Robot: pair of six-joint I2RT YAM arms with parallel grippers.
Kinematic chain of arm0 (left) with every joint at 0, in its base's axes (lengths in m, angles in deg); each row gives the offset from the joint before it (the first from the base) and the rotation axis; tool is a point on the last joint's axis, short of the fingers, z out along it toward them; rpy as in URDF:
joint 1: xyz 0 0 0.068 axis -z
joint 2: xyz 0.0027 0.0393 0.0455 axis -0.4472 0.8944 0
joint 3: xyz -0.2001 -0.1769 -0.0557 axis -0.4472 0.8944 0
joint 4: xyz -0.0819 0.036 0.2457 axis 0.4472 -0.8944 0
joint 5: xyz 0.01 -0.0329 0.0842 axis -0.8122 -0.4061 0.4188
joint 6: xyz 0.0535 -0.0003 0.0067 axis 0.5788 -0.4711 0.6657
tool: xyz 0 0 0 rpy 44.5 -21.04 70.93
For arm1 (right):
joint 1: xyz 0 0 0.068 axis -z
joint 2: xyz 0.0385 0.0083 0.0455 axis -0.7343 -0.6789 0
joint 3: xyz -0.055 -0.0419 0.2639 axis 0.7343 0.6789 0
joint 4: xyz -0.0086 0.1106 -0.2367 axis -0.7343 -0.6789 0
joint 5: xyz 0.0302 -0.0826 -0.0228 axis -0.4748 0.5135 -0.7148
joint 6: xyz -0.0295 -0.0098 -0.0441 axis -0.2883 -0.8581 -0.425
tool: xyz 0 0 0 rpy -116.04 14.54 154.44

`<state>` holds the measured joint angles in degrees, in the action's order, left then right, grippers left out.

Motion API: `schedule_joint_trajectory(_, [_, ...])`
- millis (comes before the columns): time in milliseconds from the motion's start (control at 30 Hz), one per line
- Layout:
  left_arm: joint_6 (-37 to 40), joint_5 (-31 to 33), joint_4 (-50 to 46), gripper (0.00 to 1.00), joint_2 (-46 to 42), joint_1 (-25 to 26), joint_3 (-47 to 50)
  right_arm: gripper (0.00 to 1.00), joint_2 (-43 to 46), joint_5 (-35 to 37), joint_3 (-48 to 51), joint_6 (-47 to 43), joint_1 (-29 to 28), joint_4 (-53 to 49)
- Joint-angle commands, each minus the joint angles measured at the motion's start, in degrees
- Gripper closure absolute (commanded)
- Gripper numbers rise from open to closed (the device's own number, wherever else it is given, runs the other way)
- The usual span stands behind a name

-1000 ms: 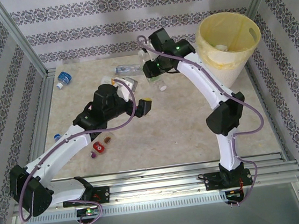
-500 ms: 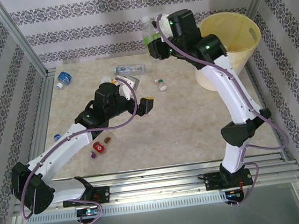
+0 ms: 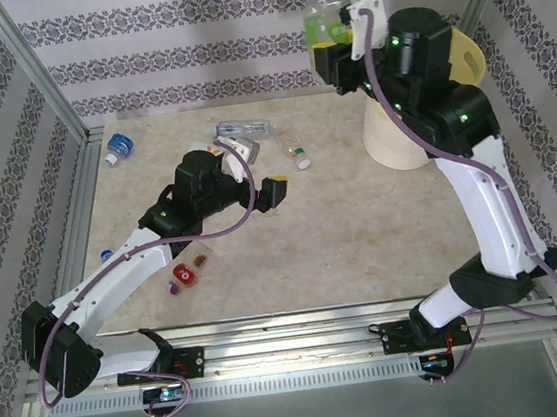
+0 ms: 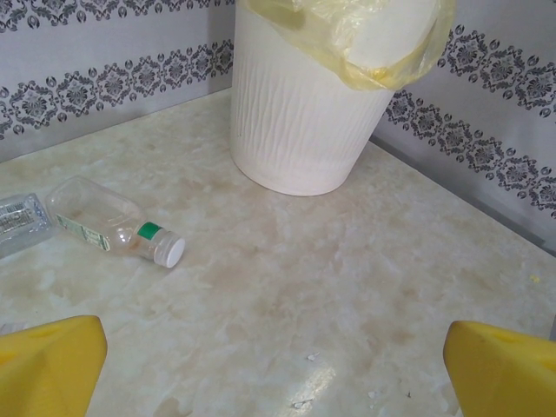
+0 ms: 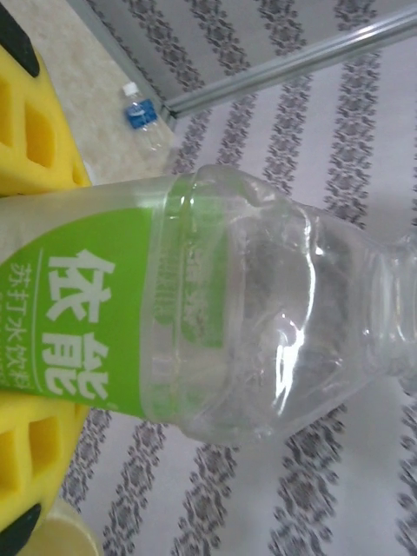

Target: Throw the plastic bottles in the bin

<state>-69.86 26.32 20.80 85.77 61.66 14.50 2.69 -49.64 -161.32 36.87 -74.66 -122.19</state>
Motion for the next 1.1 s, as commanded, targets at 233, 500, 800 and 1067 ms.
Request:
schedule_joint_trajectory(233, [-0.95,-1.72,3.08,0.0,1.37,-1.08,-2.49,0.75,10.06,4.54,8.21,-3.65,4.07,13.26])
schedule_joint_trajectory(500, [-1.11,-1.65,2.52,0.0,1.32,-1.08,-2.45,0.79,15.13,4.46,15.16,-7.31,6.45,22.03])
schedule_joint_trajectory(800, [-1.25,-1.39,2.15,0.0,0.43,-1.07,-1.95,0.79,15.57,2.45,16.49,-9.57,8.17,22.66])
schedule_joint_trajectory(1067, [-1.5,-1.29,2.1,0.0,-0.06,-1.08,-1.51,0.79,14.92,-0.15,17.21,-12.36,9.04,23.75])
